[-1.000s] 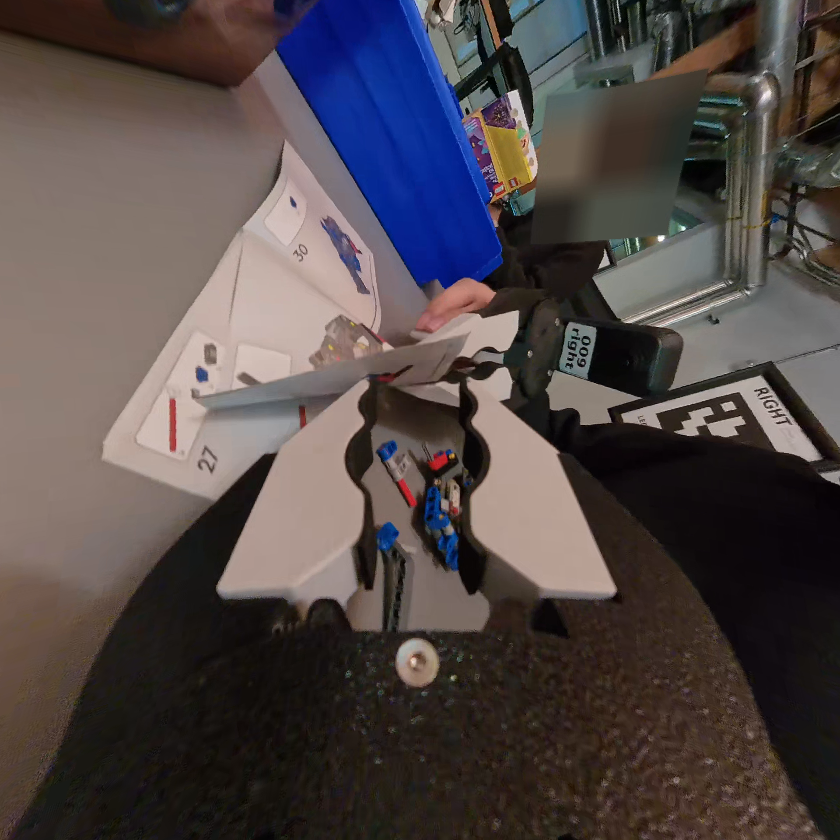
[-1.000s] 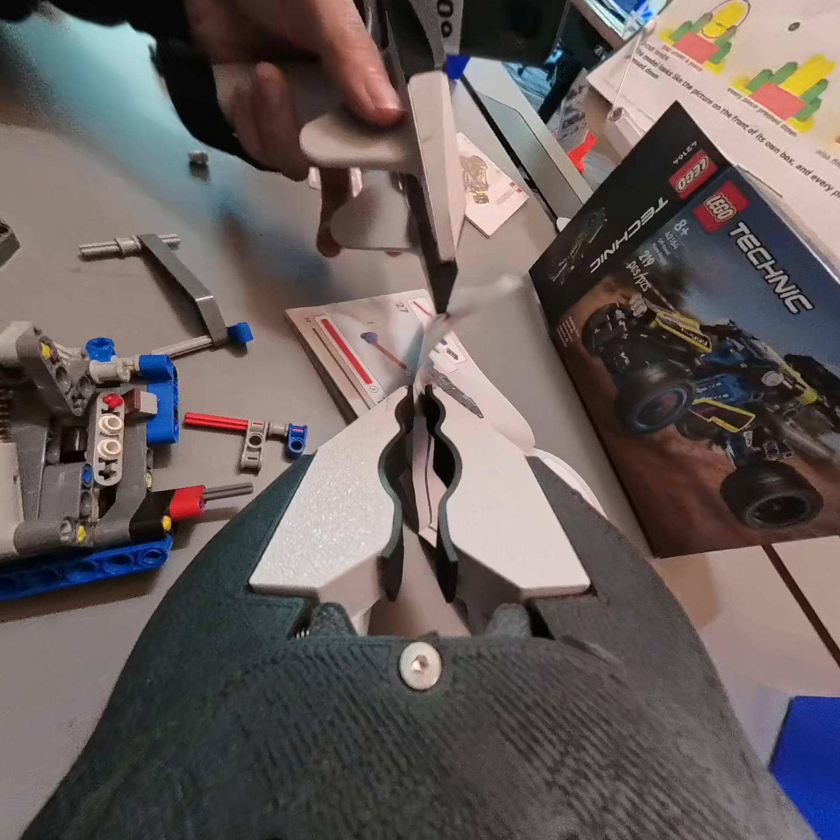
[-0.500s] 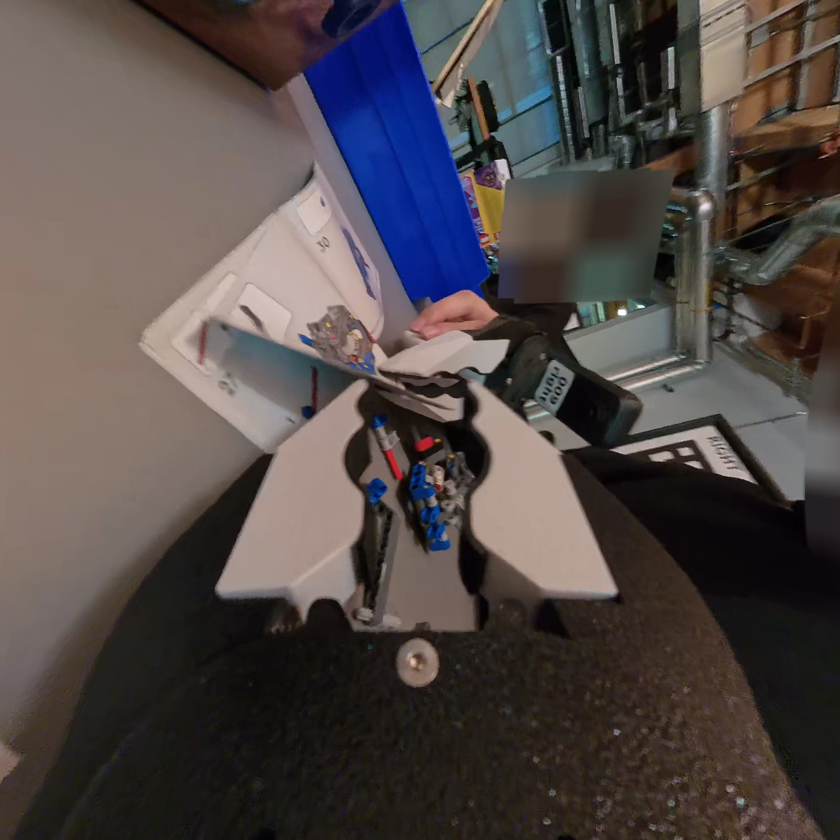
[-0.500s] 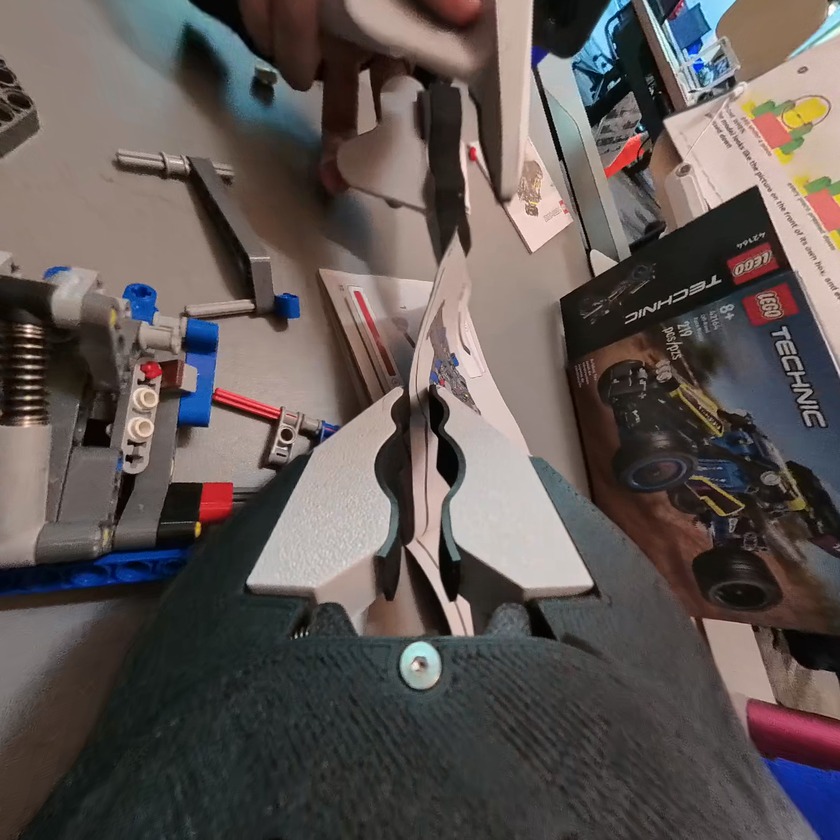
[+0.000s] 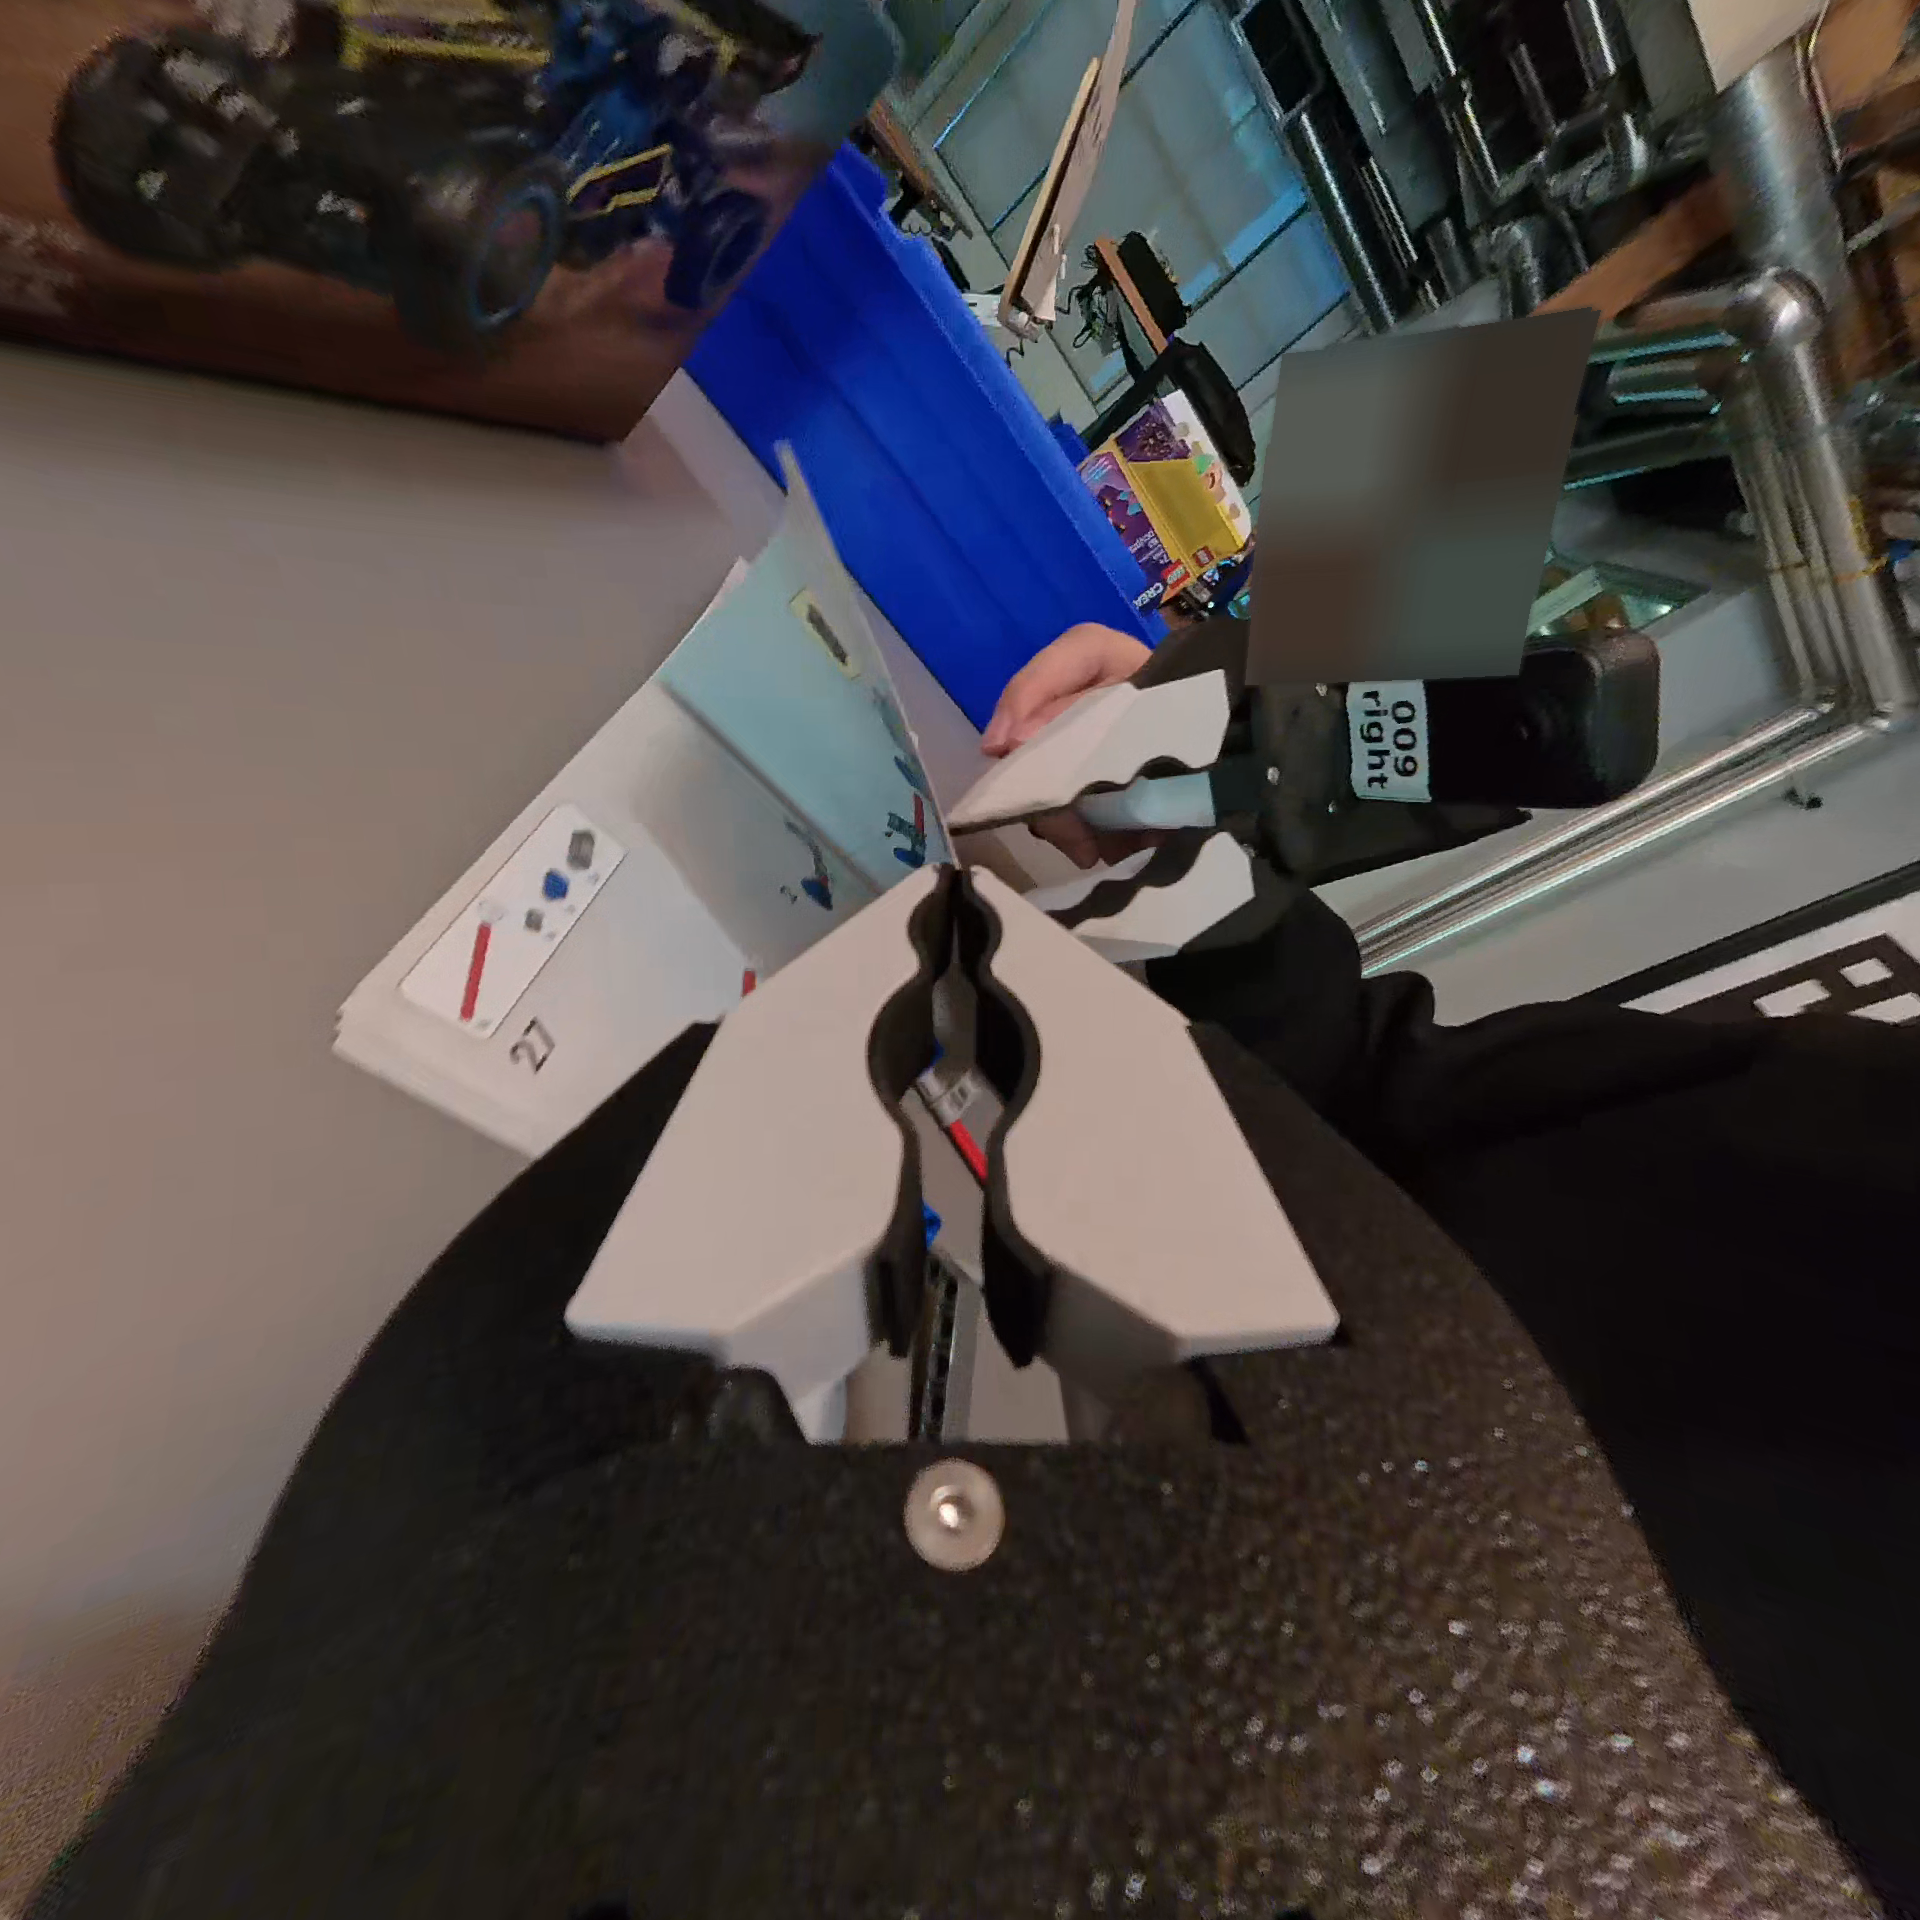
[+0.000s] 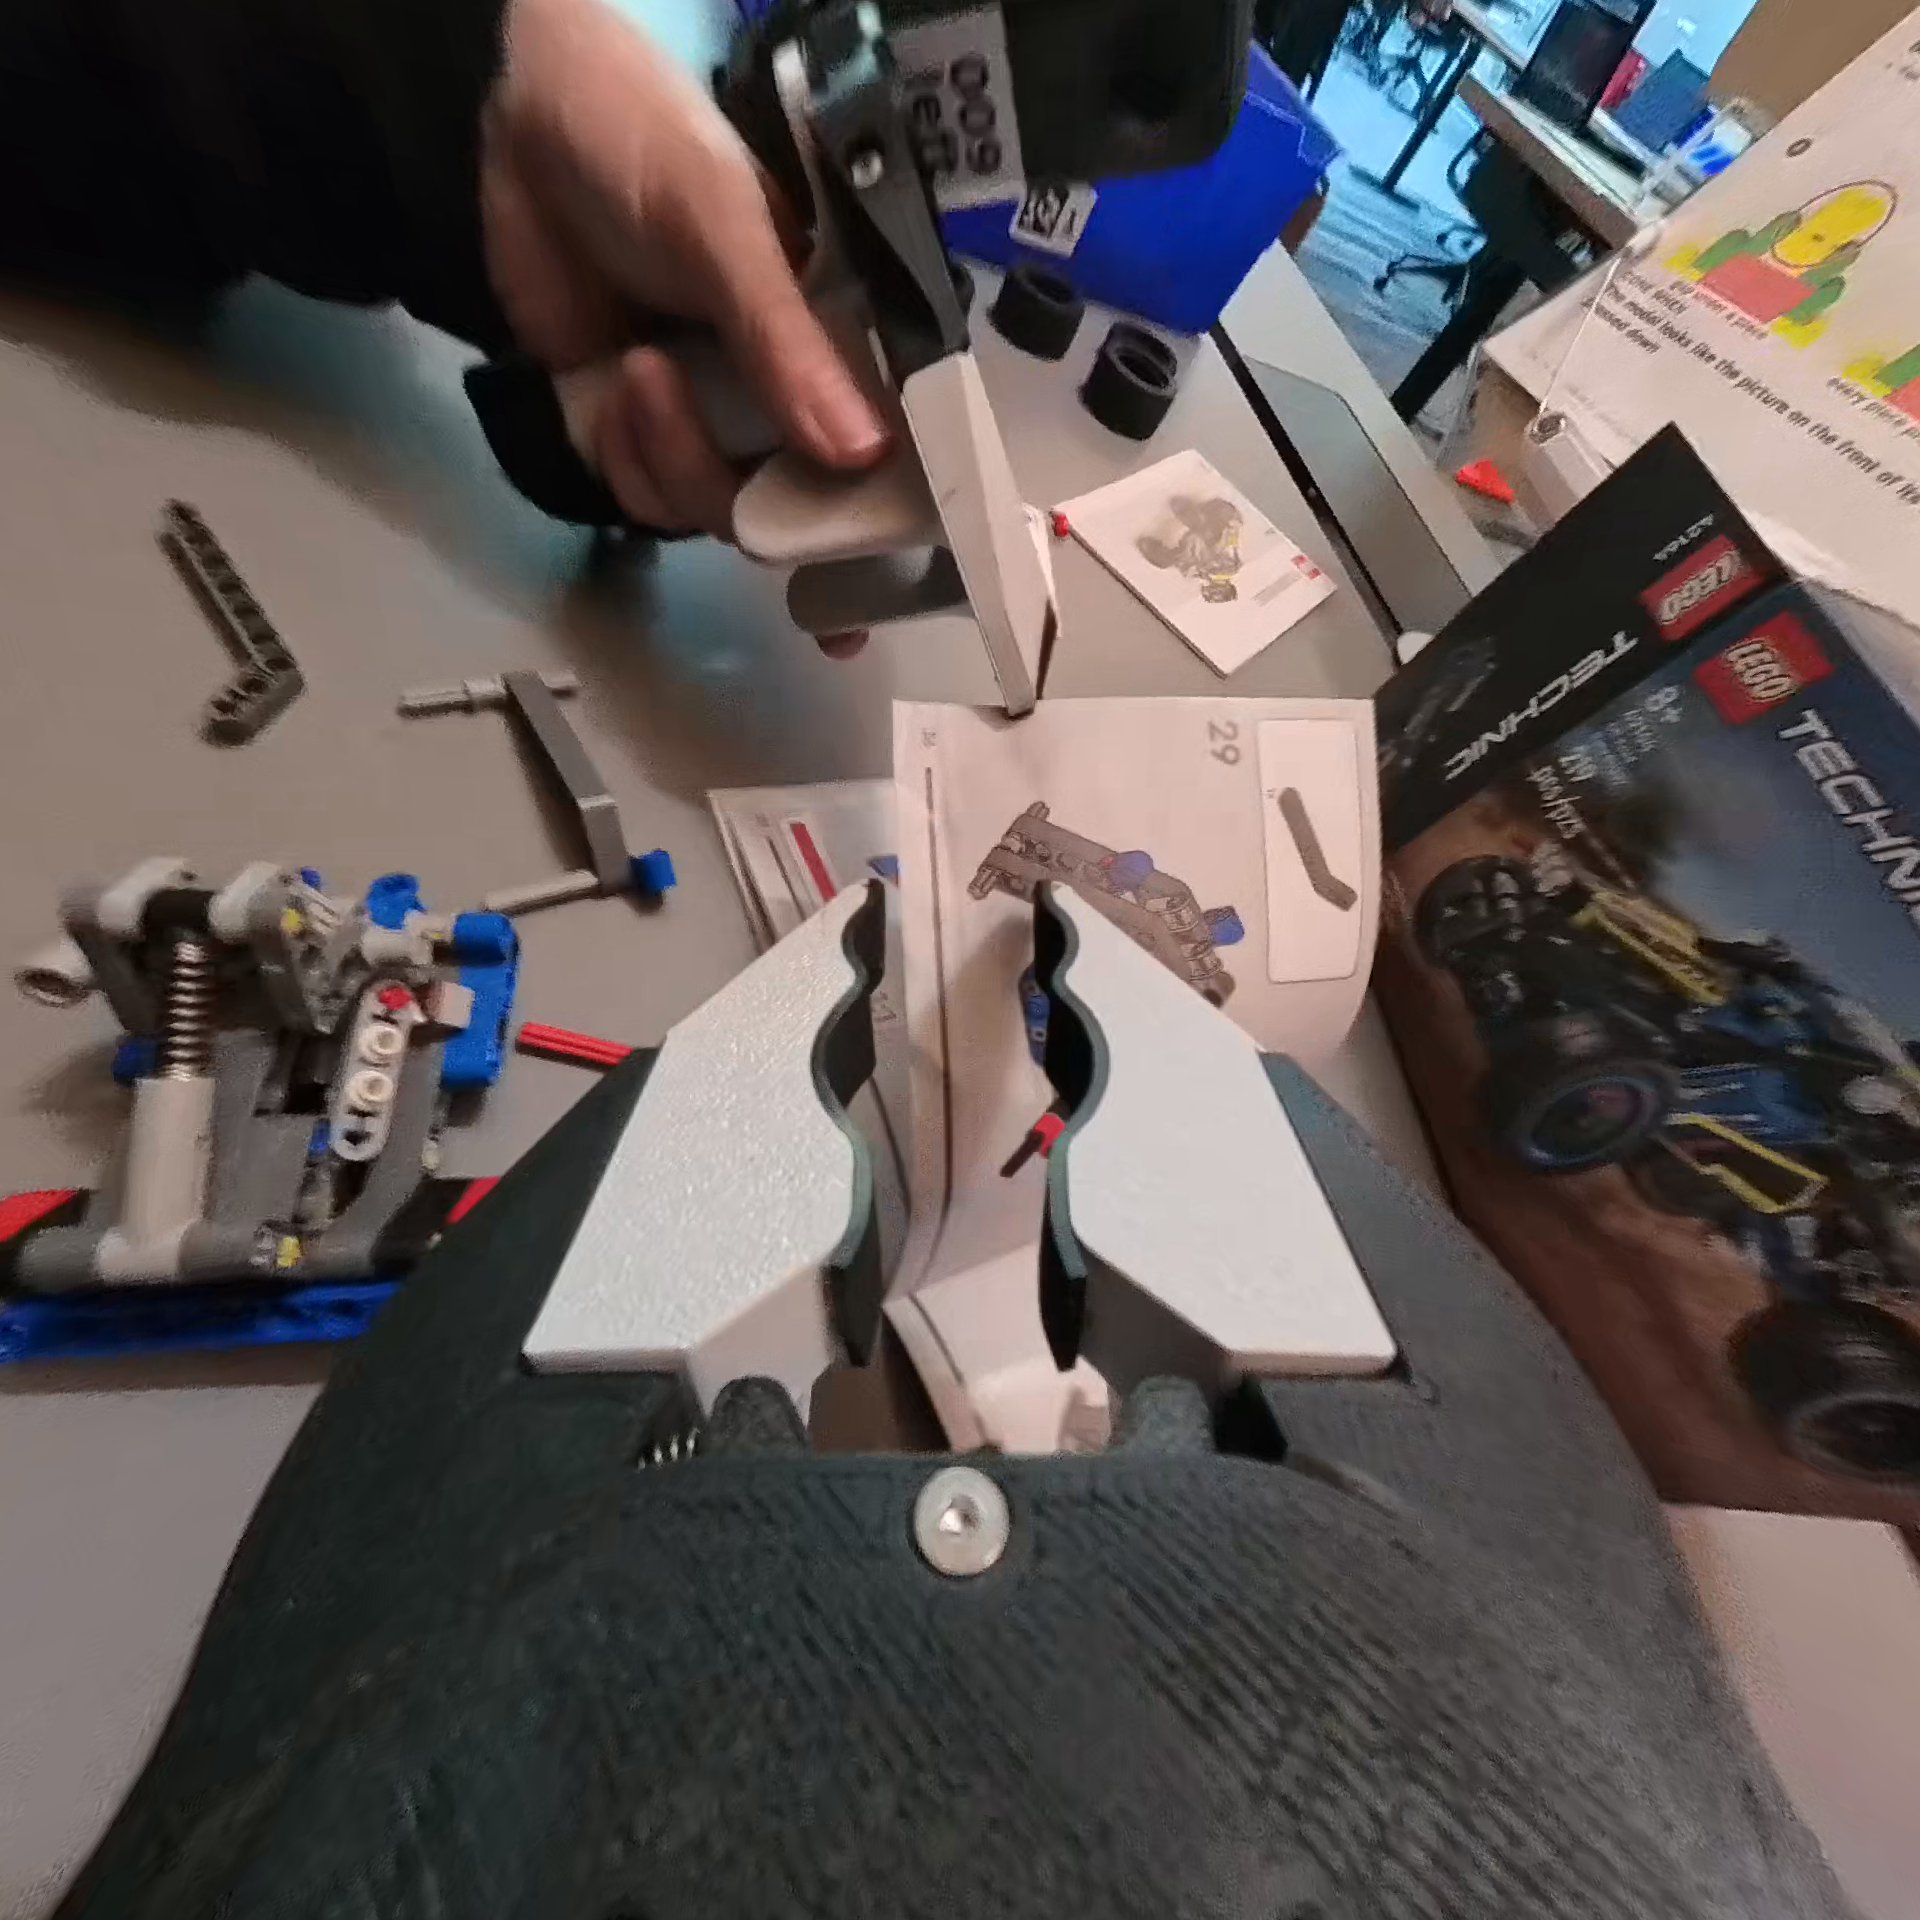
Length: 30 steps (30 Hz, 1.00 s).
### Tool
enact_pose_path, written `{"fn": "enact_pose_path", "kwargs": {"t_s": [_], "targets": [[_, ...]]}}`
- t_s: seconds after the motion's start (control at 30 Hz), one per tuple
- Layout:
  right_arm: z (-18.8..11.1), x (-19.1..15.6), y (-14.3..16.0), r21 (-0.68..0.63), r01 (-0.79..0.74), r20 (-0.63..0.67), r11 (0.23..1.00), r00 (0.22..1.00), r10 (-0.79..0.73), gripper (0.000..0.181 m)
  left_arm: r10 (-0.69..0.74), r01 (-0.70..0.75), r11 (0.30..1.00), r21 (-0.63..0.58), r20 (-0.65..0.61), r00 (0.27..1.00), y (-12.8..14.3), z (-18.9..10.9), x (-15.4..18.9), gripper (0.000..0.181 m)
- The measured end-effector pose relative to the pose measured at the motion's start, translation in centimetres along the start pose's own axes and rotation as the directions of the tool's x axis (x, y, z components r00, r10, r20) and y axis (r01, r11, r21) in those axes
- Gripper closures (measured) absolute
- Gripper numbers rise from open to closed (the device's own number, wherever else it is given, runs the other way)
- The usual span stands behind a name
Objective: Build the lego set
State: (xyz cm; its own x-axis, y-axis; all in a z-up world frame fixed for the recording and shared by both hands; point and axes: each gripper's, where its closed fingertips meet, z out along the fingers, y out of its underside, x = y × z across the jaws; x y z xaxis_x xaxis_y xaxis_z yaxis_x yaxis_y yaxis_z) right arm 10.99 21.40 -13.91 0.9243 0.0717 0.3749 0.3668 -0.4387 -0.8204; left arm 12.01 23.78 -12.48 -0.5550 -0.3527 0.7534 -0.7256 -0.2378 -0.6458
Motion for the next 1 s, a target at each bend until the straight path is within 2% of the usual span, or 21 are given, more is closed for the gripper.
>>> {"fn": "enact_pose_path", "kwargs": {"t_s": [0.07,0.13,0.2,0.23,0.37,0.47,0.57,0.63,0.67,0.77,0.83,0.93,1.0], "targets": [[0.1,0.5,0.9,-0.071,0.066,-0.023,0.995,0.997,-0.068,0.153,0.055,-0.055,0.998,-0.005,0.01,0.998,-0.4,0.7,0.5,0.181],[-0.1,0.7,1.1,-0.076,0.074,-0.031,0.994,0.997,-0.076,0.157,0.101,-0.101,0.995,-0.024,0.008,0.995,-0.6,1.5,1.1,0.181],[-0.5,0.3,1.1,-0.058,0.052,-0.005,0.997,0.999,-0.053,0.18,0.142,-0.141,0.99,-0.031,0.028,0.989,-1.1,2.2,1.3,0.181],[-0.7,0.4,1.2,-0.055,0.036,-0.011,0.998,0.999,-0.037,0.181,0.164,-0.163,0.985,-0.047,0.025,0.986,-1.2,2.6,1.4,0.181],[-1.8,0.8,1.6,-0.021,-0.032,-0.028,0.999,0.999,0.032,0.181,0.213,-0.216,0.971,-0.101,-0.04,0.976,-0.9,4.1,2.5,0.181],[-2.8,1.1,1.2,0.04,-0.084,-0.044,0.996,0.995,0.085,0.181,0.251,-0.256,0.964,-0.071,-0.071,0.965,-2.0,5.3,3.3,0.181],[-4.5,2.0,0.9,0.097,-0.132,-0.052,0.987,0.989,0.137,0.181,0.266,-0.268,0.962,-0.048,-0.04,0.963,-3.4,6.3,3.4,0.181],[-6.3,4.2,1.5,0.106,-0.184,-0.152,0.977,0.968,0.199,0.17,0.311,-0.312,0.948,-0.065,-0.027,0.95,-3.9,7.1,3.7,0.181],[-7.2,5.5,2.2,0.093,-0.217,-0.223,0.972,0.947,0.232,0.17,0.335,-0.335,0.939,-0.081,-0.015,0.942,-4.1,7.5,3.7,0.181],[-8.7,8.5,6.0,-0.045,-0.325,-0.437,0.945,0.857,0.274,0.178,0.42,-0.414,0.897,-0.154,0.006,0.907,-4.1,9.0,3.7,0.181],[-8.2,9.2,8.9,-0.193,-0.356,-0.513,0.914,0.831,0.215,0.181,0.475,-0.462,0.863,-0.205,0.018,0.88,-3.9,9.9,3.3,0.181],[-5.7,8.5,11.9,-0.401,-0.296,-0.447,0.867,0.89,0.097,0.181,0.552,-0.521,0.798,-0.304,0.021,0.833,-3.2,11.3,1.7,0.181],[-4.6,8.1,12.7,-0.412,-0.31,-0.417,0.857,0.9,0.125,0.181,0.63,-0.566,0.722,-0.397,0.041,0.775,-2.4,11.5,-0.3,0.181]]}}
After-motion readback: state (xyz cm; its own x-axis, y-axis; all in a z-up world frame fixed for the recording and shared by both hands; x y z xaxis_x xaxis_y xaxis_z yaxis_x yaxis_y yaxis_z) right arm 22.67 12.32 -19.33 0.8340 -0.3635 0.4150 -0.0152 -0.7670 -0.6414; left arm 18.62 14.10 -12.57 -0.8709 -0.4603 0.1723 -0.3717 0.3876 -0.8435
